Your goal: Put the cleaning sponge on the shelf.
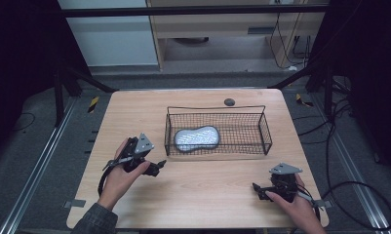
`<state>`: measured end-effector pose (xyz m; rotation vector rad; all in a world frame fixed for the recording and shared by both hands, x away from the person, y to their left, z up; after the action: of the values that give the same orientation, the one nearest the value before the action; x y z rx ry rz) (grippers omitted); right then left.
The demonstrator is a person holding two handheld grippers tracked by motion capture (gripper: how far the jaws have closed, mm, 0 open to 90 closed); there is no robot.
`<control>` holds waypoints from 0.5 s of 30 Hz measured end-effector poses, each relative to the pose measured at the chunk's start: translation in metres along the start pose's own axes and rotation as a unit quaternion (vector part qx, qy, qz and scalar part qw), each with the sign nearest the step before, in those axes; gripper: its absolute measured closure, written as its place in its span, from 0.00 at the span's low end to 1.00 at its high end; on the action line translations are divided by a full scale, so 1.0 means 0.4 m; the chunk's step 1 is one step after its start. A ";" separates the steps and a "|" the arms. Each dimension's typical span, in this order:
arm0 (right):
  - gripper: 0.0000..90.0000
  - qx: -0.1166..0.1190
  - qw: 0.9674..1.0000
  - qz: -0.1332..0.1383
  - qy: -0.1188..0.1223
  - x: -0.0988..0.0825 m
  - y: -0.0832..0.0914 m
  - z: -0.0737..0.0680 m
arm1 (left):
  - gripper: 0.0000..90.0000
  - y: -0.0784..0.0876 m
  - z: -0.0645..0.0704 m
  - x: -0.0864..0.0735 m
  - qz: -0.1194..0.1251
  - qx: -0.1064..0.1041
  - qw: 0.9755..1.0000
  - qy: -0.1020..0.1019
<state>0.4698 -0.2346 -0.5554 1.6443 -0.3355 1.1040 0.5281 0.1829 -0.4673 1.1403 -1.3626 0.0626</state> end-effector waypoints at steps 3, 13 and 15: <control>0.00 0.000 1.000 0.000 0.000 0.000 0.000 0.000 | 0.04 -0.004 -0.008 -0.011 -0.004 0.001 1.000 0.005; 0.00 0.000 1.000 0.000 0.000 0.000 0.000 0.000 | 0.04 -0.030 -0.056 -0.078 -0.031 0.021 0.999 0.025; 0.00 0.000 1.000 0.000 0.000 0.000 0.000 0.000 | 0.04 -0.030 -0.063 -0.085 -0.035 0.023 0.999 0.028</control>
<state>0.4698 -0.2346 -0.5554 1.6443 -0.3354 1.1039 0.5440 0.2124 -0.4958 1.2161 -1.2769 0.0745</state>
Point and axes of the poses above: each handheld gripper's, and its own axes: y roughly backward along the jaws, x roughly out of its top, z roughly to its right, the point moved 6 cm from there along -y, roughly forward along the jaws, and after that the axes turned 6 degrees about z, right-handed, at the moved point
